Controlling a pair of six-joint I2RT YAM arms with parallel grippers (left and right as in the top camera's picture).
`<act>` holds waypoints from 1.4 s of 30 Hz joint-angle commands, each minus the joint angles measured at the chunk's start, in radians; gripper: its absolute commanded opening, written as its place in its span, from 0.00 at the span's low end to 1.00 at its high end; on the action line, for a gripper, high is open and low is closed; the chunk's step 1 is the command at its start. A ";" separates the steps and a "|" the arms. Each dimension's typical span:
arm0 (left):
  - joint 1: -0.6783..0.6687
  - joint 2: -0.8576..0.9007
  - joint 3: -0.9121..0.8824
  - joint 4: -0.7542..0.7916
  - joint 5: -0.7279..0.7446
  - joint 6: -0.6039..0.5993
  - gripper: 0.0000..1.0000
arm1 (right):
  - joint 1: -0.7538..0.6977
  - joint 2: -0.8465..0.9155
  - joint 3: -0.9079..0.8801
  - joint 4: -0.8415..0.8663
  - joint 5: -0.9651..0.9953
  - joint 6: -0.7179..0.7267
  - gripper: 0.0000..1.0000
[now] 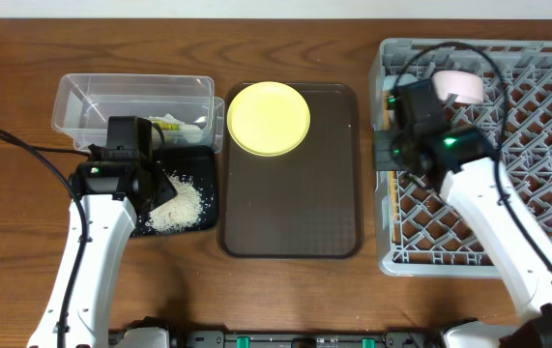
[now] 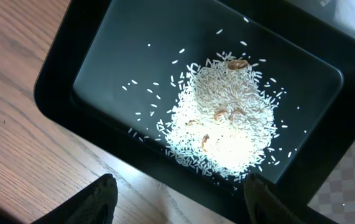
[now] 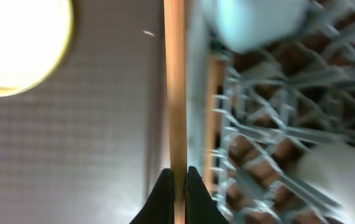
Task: Sort waste into correct bins and load items into the dishwasher rack
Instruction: 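Place the second chopstick upright beside the first in the rack, then grasp the edge of the yellow plate with the right gripper and lift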
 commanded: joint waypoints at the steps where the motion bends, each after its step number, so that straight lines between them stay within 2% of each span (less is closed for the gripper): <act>1: 0.005 -0.007 0.010 -0.006 -0.002 -0.009 0.68 | -0.063 0.028 0.003 -0.026 -0.017 -0.079 0.01; 9: 0.005 -0.007 0.010 -0.006 -0.002 -0.009 0.68 | -0.081 0.114 0.002 -0.068 -0.029 -0.085 0.02; 10: 0.005 -0.007 0.010 -0.006 -0.002 -0.009 0.68 | -0.080 0.121 0.002 -0.066 -0.029 -0.085 0.06; 13: 0.005 -0.007 0.010 -0.006 -0.002 -0.009 0.68 | -0.079 0.128 0.002 -0.051 -0.033 -0.084 0.31; 14: 0.005 -0.007 0.010 -0.006 -0.002 -0.009 0.68 | -0.079 0.127 0.003 -0.045 -0.033 -0.085 0.34; 25: 0.005 -0.007 0.010 -0.006 -0.002 -0.009 0.68 | -0.067 0.085 0.048 0.007 -0.034 -0.085 0.38; 33: 0.005 -0.007 0.010 -0.006 -0.002 -0.009 0.68 | 0.037 0.081 0.051 0.299 -0.162 -0.105 0.49; 42: 0.005 -0.007 0.010 -0.006 -0.002 -0.009 0.68 | 0.164 0.290 0.051 0.535 -0.159 0.037 0.55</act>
